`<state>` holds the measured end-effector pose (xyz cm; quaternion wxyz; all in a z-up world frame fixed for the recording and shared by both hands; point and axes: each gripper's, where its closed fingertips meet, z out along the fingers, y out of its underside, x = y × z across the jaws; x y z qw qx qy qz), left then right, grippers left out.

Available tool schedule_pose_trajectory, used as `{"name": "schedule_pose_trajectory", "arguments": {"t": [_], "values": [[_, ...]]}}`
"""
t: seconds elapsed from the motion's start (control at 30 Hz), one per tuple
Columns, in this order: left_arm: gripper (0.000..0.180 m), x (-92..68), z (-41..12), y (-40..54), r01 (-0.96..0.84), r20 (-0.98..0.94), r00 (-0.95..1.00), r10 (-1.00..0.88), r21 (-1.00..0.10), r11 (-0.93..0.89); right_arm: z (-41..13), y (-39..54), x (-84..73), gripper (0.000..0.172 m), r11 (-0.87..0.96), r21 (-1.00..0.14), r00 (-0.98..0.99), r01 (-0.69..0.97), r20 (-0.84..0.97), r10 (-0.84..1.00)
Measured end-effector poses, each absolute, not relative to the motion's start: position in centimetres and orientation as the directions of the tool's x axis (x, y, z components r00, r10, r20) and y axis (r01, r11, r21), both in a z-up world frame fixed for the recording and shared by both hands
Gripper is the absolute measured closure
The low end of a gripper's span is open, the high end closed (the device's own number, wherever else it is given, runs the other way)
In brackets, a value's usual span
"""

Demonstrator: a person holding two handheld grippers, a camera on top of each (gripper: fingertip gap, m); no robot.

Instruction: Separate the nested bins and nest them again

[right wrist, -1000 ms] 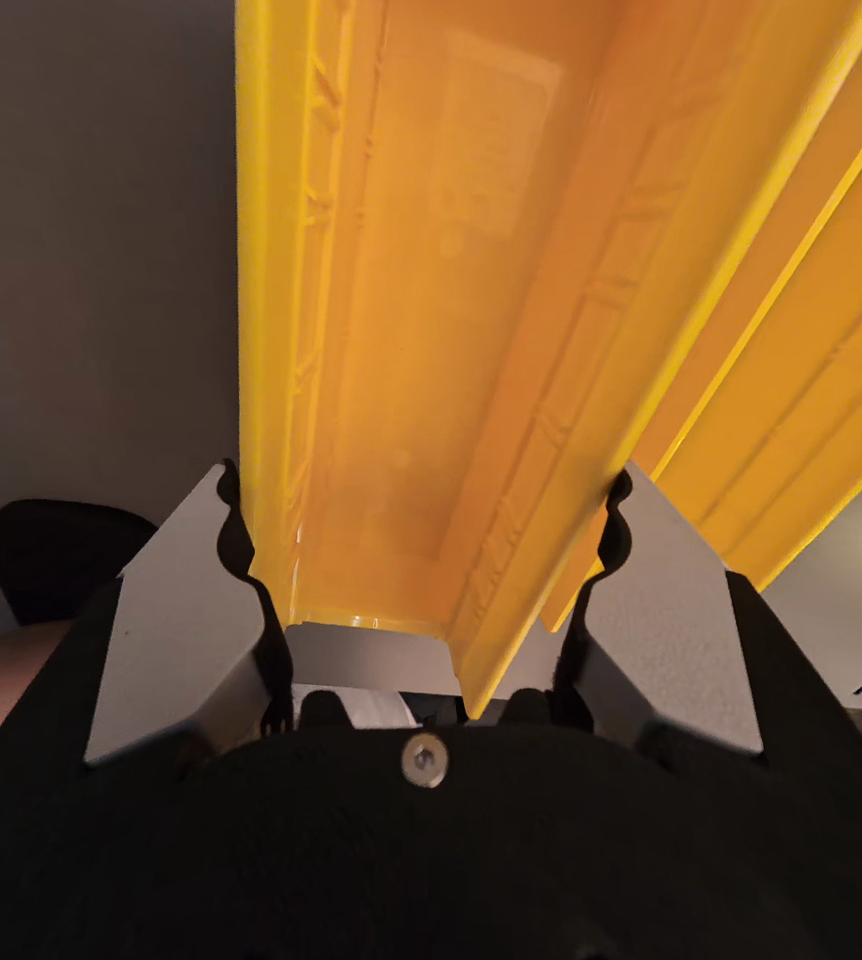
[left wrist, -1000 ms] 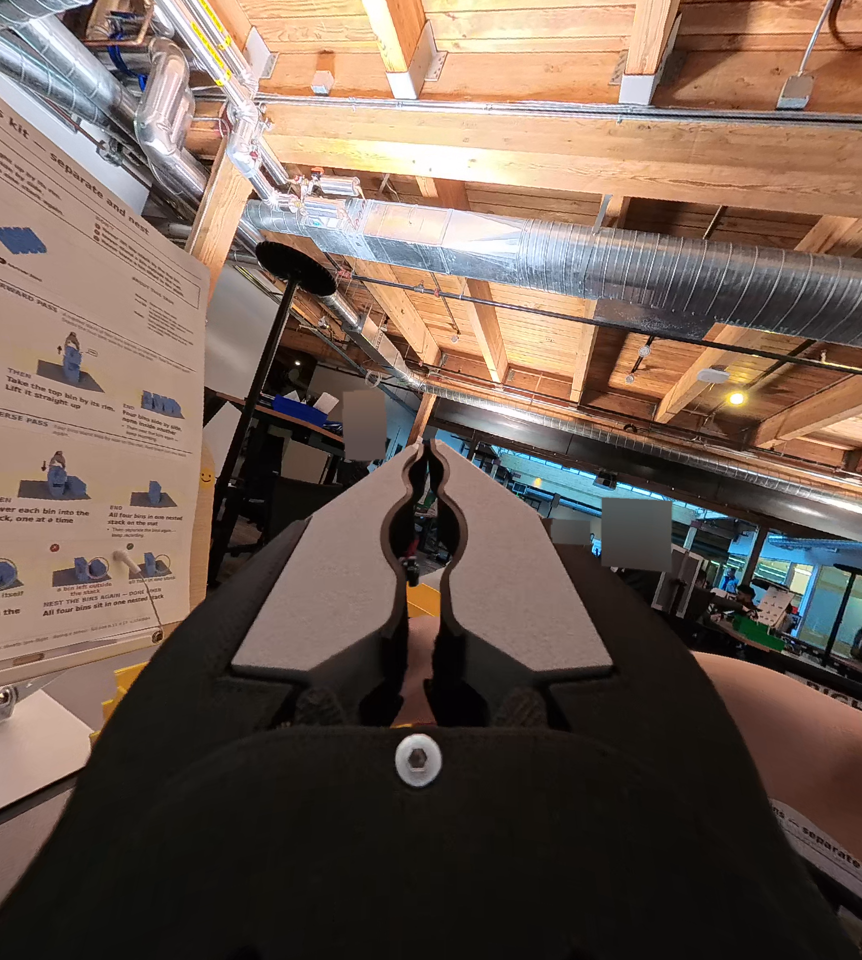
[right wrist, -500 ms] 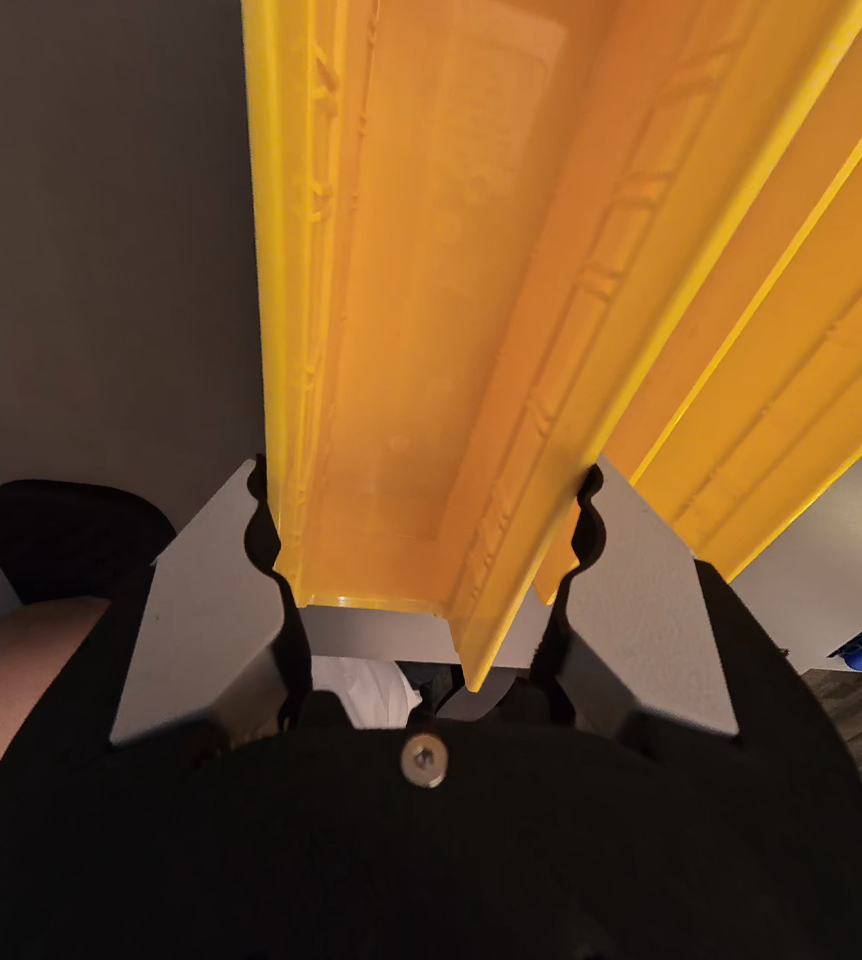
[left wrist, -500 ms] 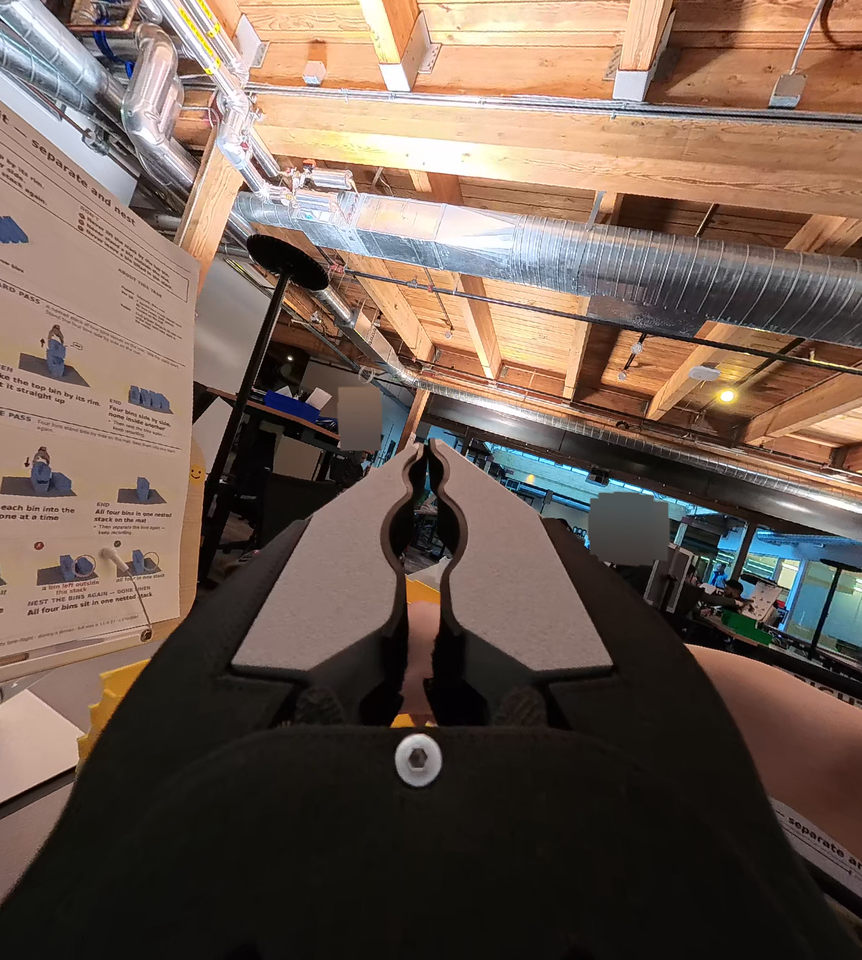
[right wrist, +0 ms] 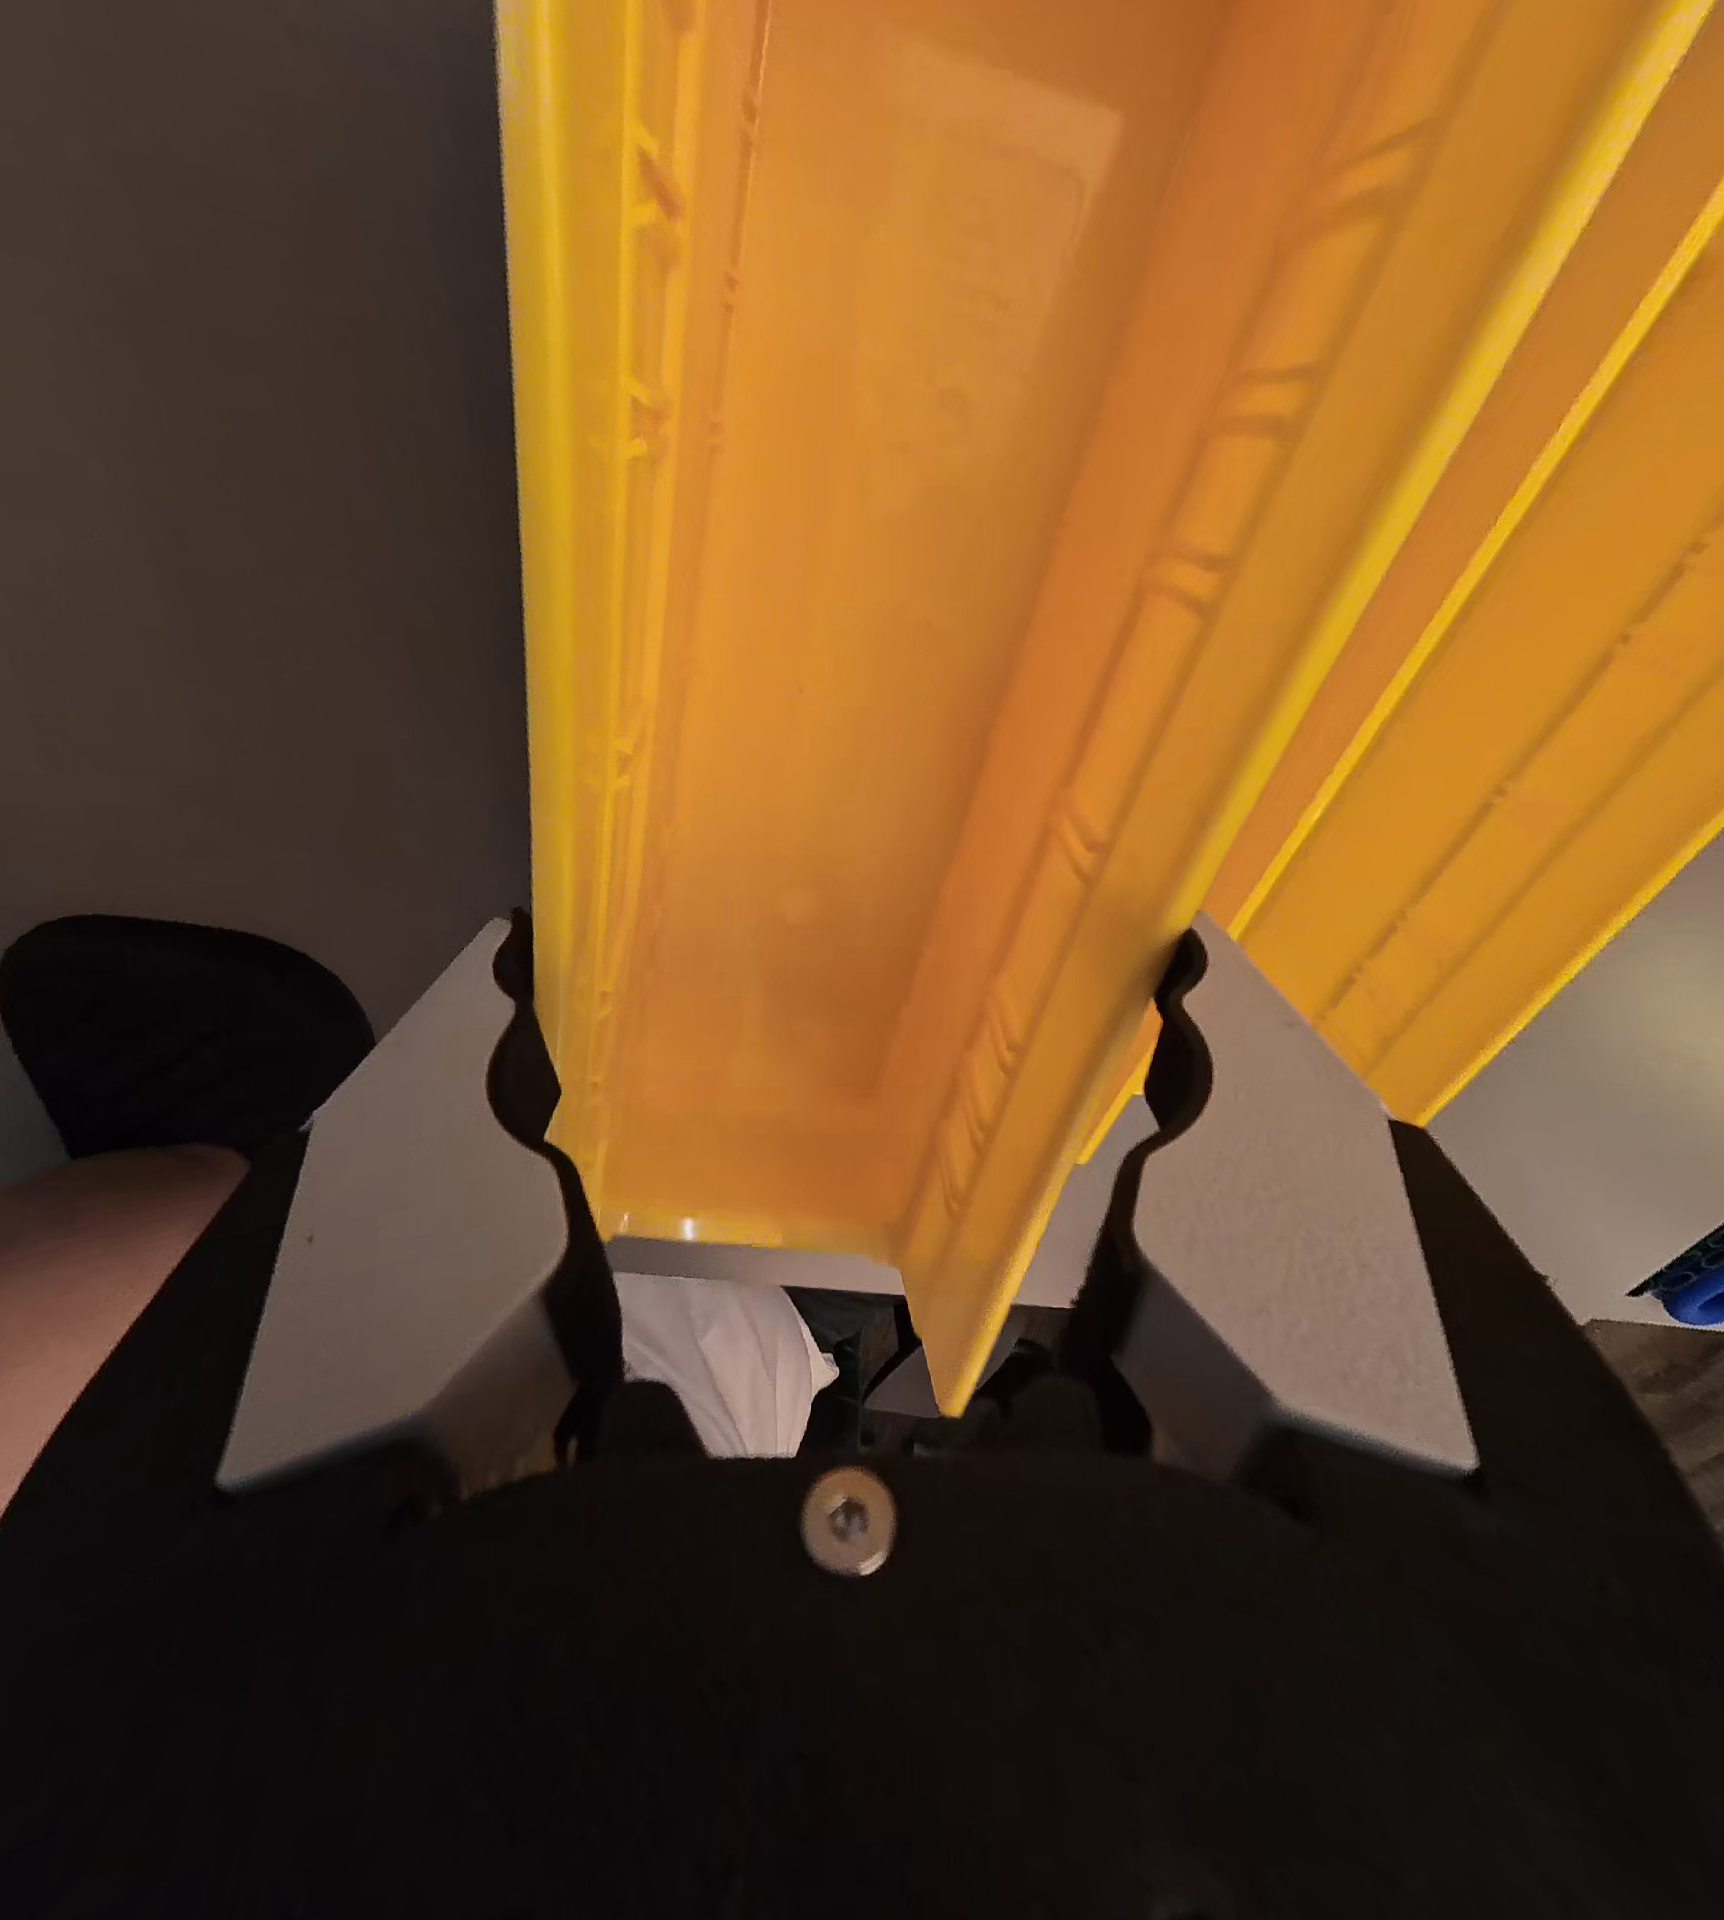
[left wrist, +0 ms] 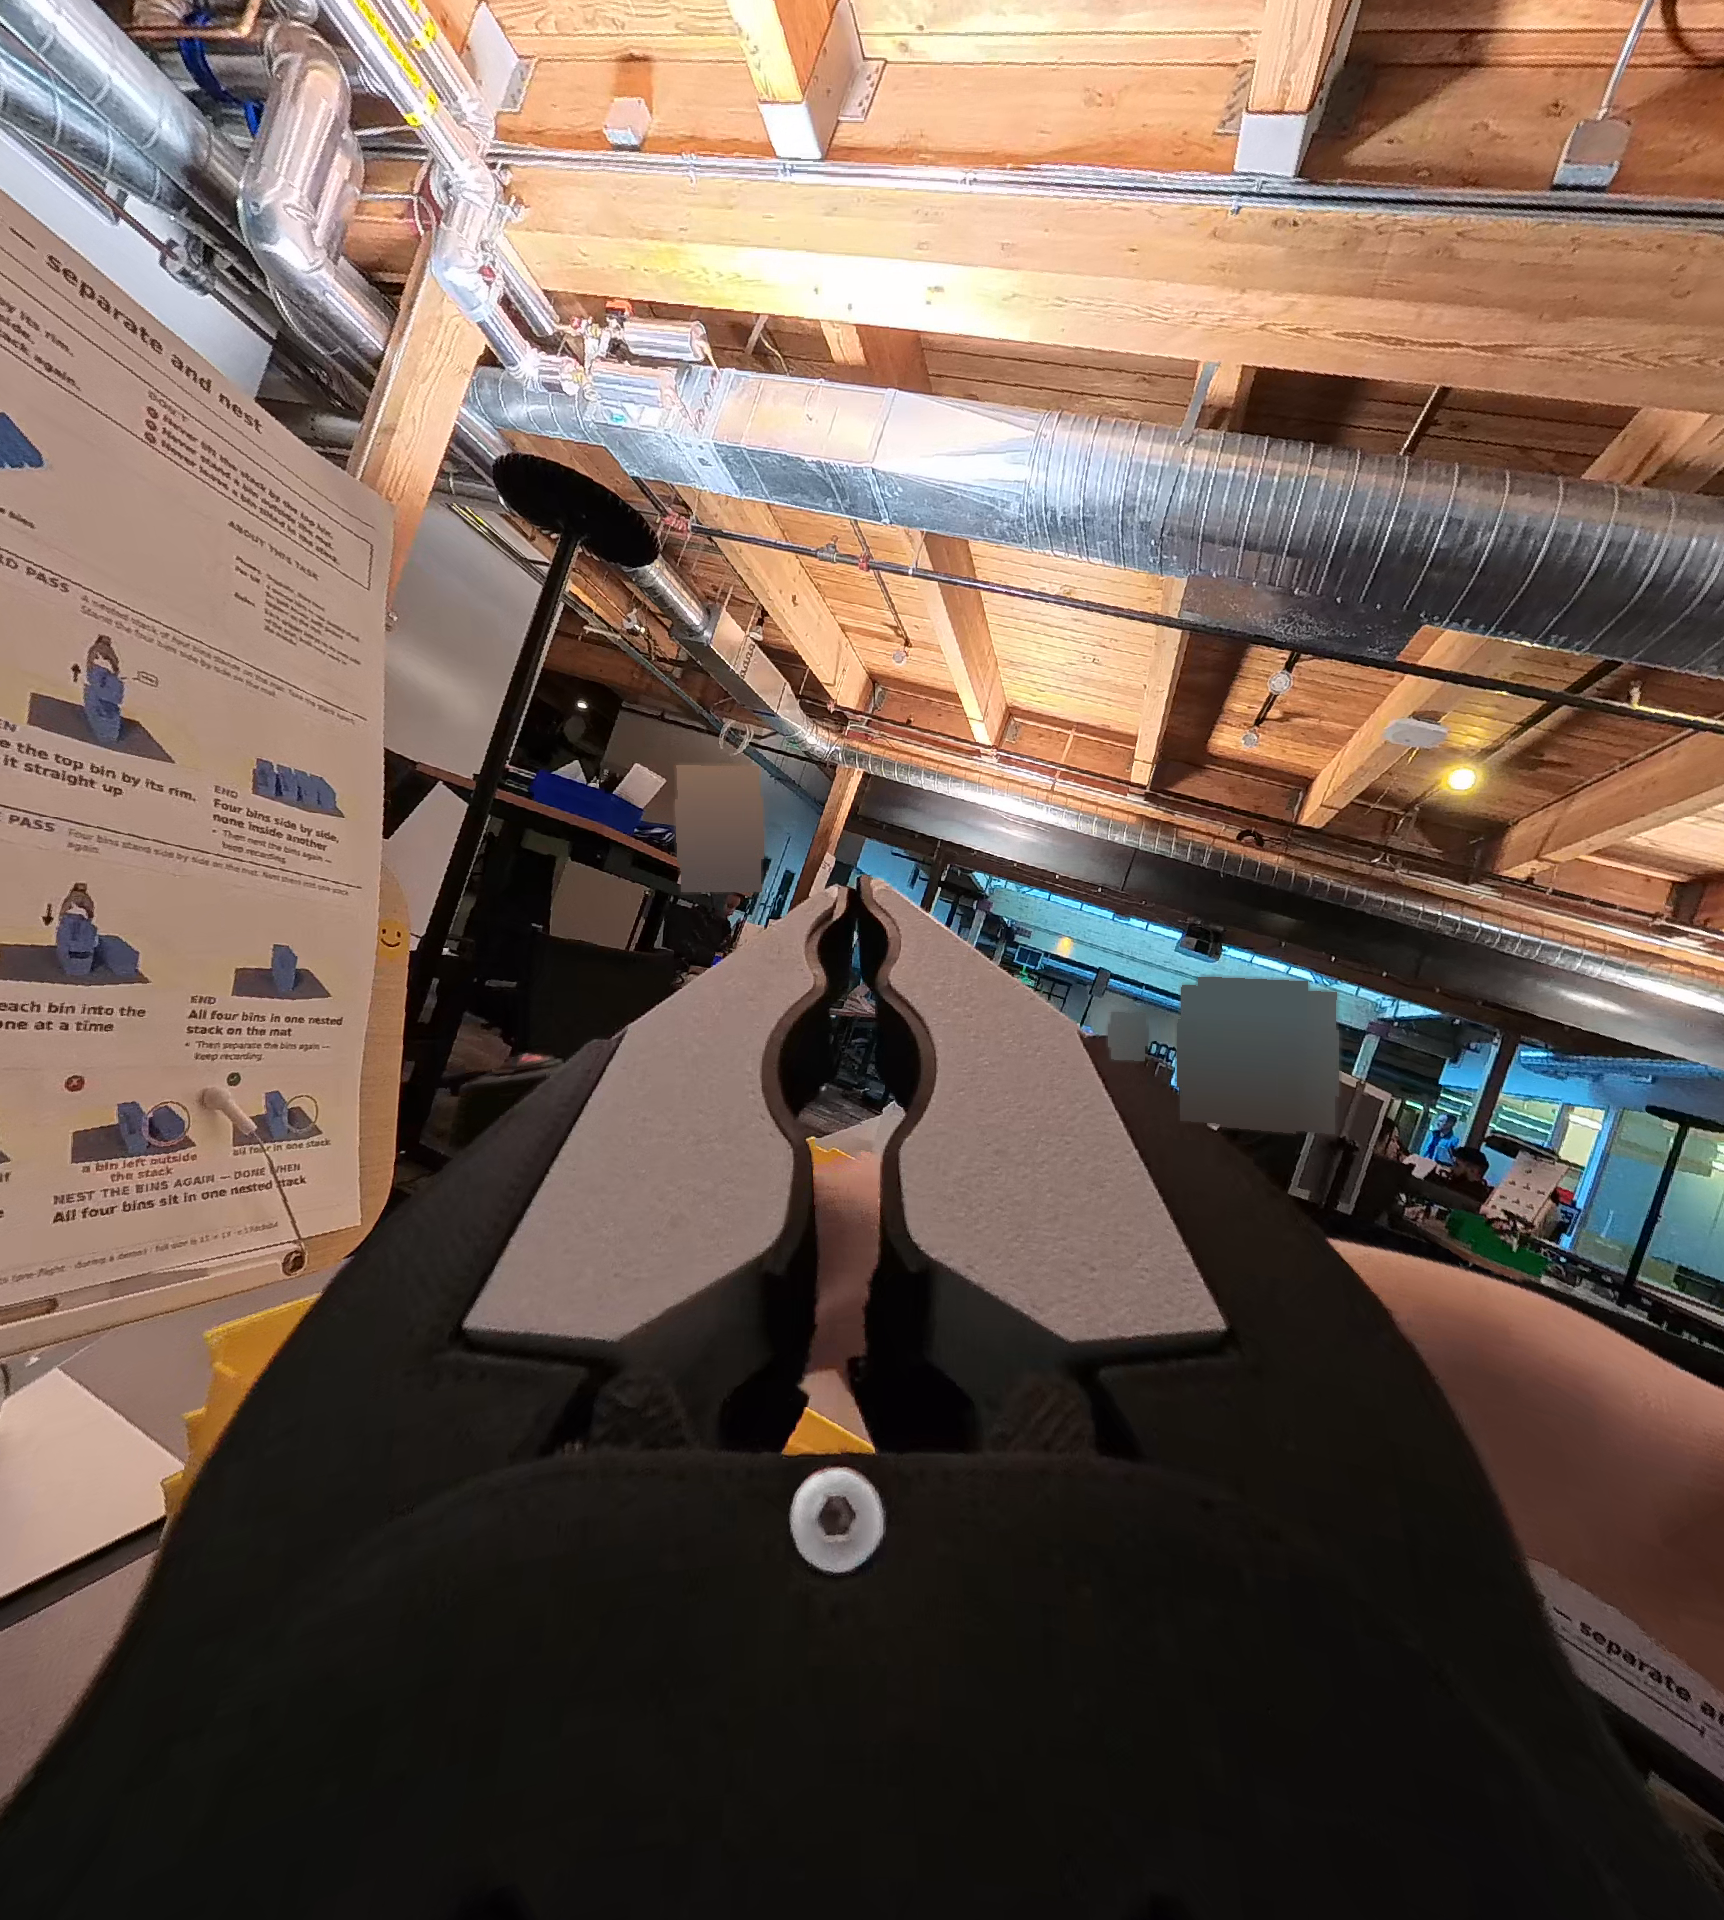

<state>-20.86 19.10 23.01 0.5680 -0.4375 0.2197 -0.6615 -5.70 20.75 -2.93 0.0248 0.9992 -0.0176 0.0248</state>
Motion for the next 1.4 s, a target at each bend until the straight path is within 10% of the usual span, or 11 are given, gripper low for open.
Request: {"name": "schedule_pose_trajectory", "arguments": {"t": [0.7, 1.4], "values": [[0.18, -20.3, 22.9, 18.8, 0.548, 0.326, 0.02, -0.945, -0.794, -0.263, 13.9, 18.7, 7.2, 0.054, -0.936, -0.322, 0.99, -0.139, -0.07, -0.123], [0.18, -18.4, 22.3, 18.9, 0.505, 0.313, 0.057, -0.948, -0.828, -0.244, -9.5, 14.4, 25.2, 0.054, -0.943, -0.28, 0.978, -0.179, 0.057, -0.202]]}}
